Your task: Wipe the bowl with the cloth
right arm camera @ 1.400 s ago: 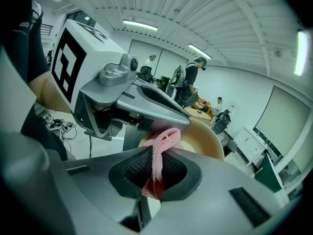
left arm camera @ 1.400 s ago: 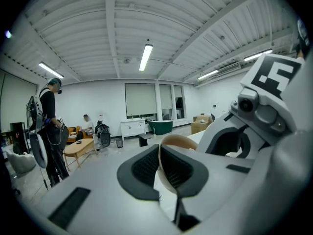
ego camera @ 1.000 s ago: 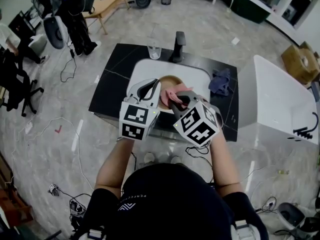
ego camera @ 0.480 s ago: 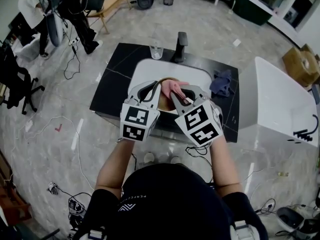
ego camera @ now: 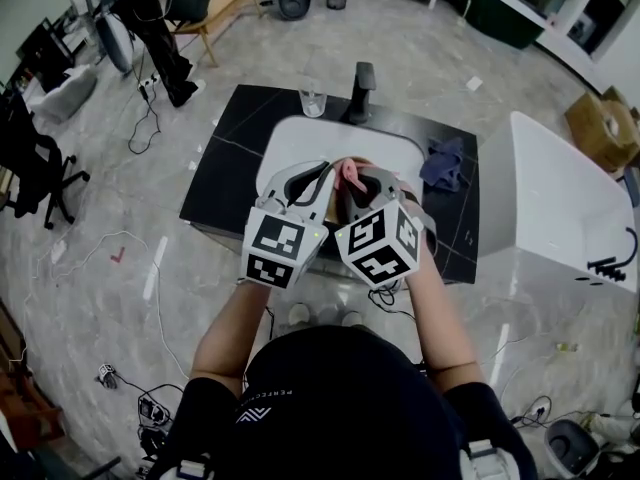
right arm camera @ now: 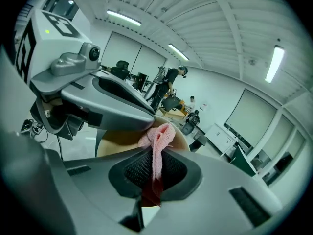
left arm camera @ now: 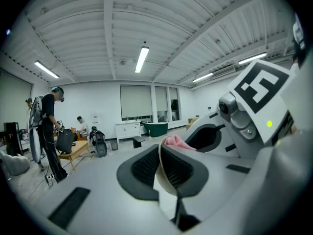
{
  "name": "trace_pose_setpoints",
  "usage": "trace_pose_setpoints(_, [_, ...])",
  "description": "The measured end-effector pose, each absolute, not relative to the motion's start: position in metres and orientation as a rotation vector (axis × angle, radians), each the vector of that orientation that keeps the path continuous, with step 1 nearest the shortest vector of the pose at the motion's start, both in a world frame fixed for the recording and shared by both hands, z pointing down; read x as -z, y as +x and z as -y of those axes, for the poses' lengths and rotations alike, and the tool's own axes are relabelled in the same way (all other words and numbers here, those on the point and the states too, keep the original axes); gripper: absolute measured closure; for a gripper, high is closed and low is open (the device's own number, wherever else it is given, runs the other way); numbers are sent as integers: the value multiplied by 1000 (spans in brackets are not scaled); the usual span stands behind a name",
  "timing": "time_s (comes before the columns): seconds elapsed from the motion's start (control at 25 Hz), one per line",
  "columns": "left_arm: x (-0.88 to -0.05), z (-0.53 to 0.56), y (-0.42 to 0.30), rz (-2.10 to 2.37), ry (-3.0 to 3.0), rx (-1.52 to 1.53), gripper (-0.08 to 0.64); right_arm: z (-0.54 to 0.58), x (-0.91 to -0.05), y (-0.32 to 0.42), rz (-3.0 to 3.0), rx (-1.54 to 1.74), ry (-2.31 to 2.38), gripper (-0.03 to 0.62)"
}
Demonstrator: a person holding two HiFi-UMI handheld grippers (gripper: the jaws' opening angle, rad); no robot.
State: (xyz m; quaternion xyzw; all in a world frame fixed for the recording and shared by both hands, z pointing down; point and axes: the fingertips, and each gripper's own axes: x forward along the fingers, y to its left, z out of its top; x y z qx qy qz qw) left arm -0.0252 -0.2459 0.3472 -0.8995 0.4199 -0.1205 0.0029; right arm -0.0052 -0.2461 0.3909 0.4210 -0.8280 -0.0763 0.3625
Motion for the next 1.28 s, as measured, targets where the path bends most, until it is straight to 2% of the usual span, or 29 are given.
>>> trace_pose_setpoints(1.28, [-356, 251, -18, -1223, -2808, 487, 541, 216, -423, -33, 2189, 200, 683, 545])
